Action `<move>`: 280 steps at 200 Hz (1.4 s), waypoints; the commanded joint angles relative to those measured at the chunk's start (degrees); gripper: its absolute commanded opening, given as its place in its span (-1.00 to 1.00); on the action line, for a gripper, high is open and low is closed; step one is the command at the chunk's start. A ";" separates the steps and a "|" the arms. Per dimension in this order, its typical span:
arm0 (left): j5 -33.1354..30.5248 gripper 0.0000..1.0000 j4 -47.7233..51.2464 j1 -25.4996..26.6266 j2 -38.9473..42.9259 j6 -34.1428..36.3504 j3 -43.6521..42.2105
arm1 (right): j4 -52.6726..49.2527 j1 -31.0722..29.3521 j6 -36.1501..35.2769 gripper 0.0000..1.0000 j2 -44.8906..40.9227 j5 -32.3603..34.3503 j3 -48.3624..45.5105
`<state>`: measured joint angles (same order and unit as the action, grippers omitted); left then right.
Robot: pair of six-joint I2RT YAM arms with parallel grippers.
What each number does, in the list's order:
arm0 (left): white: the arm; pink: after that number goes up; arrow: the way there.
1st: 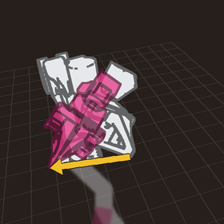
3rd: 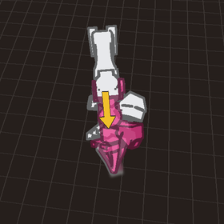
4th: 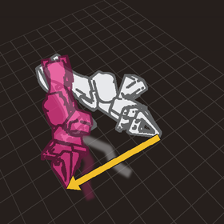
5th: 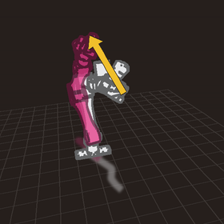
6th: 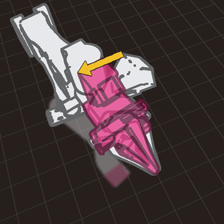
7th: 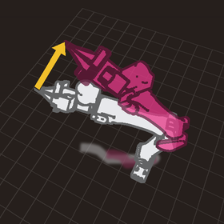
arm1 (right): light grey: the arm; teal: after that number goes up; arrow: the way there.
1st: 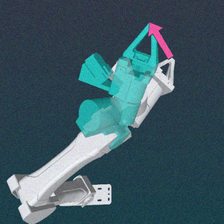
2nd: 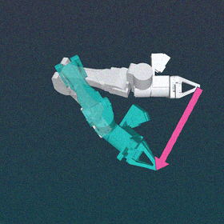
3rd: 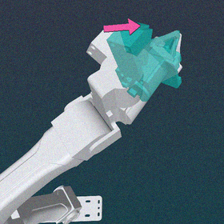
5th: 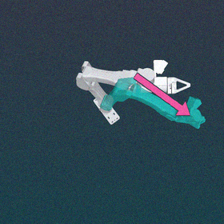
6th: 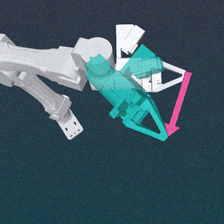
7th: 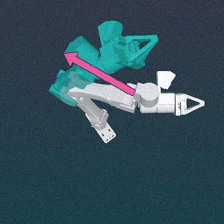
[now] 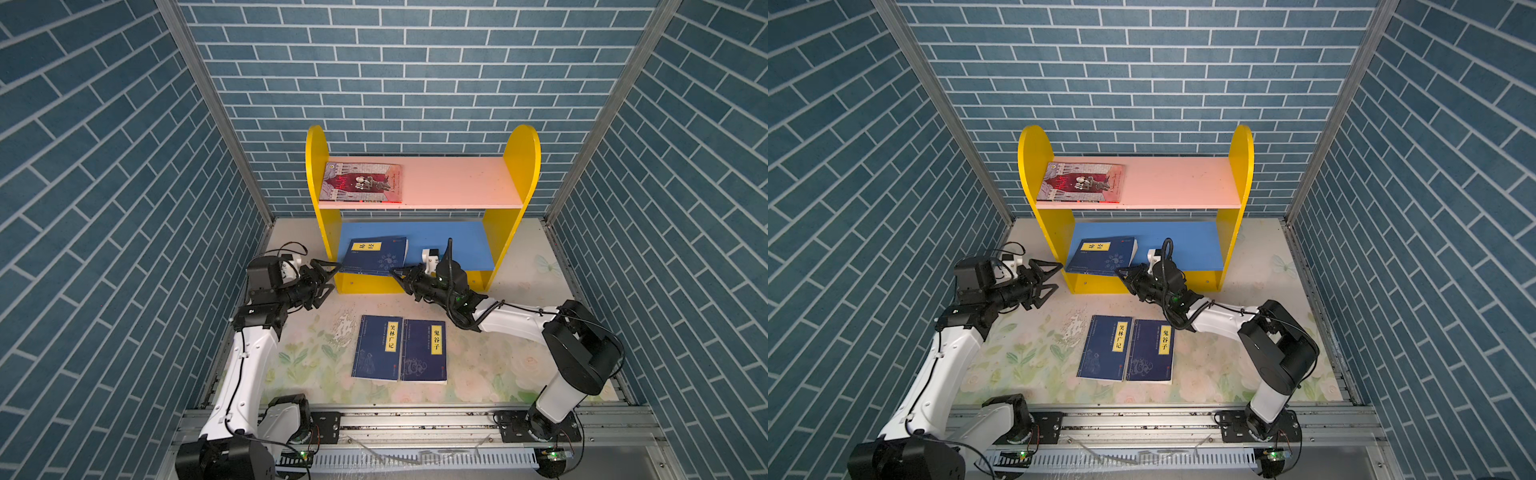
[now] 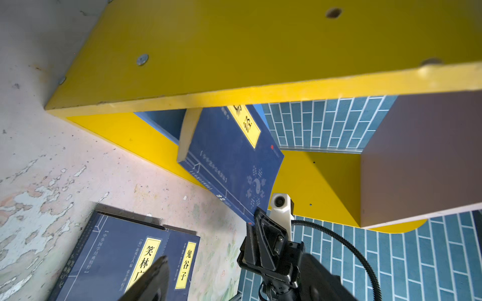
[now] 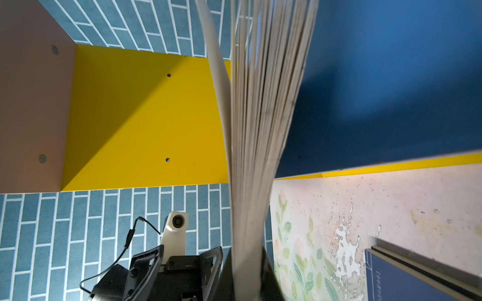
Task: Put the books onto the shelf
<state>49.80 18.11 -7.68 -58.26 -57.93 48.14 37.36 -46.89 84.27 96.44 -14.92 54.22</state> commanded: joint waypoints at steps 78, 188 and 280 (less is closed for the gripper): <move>6.71 0.62 -2.67 -4.35 1.39 0.76 3.14 | -7.03 2.95 -6.76 -1.00 1.96 -7.09 6.28; 7.24 0.62 -5.25 -5.15 1.25 -1.66 0.66 | -5.56 3.85 -4.75 -1.00 6.48 -6.77 9.77; 7.69 0.62 -8.09 -5.11 1.03 -4.25 -0.90 | -5.39 3.92 -3.94 -1.00 7.91 -5.30 11.57</move>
<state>56.69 12.03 -12.47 -57.52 -61.54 47.88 30.37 -43.22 79.24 103.15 -21.19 63.31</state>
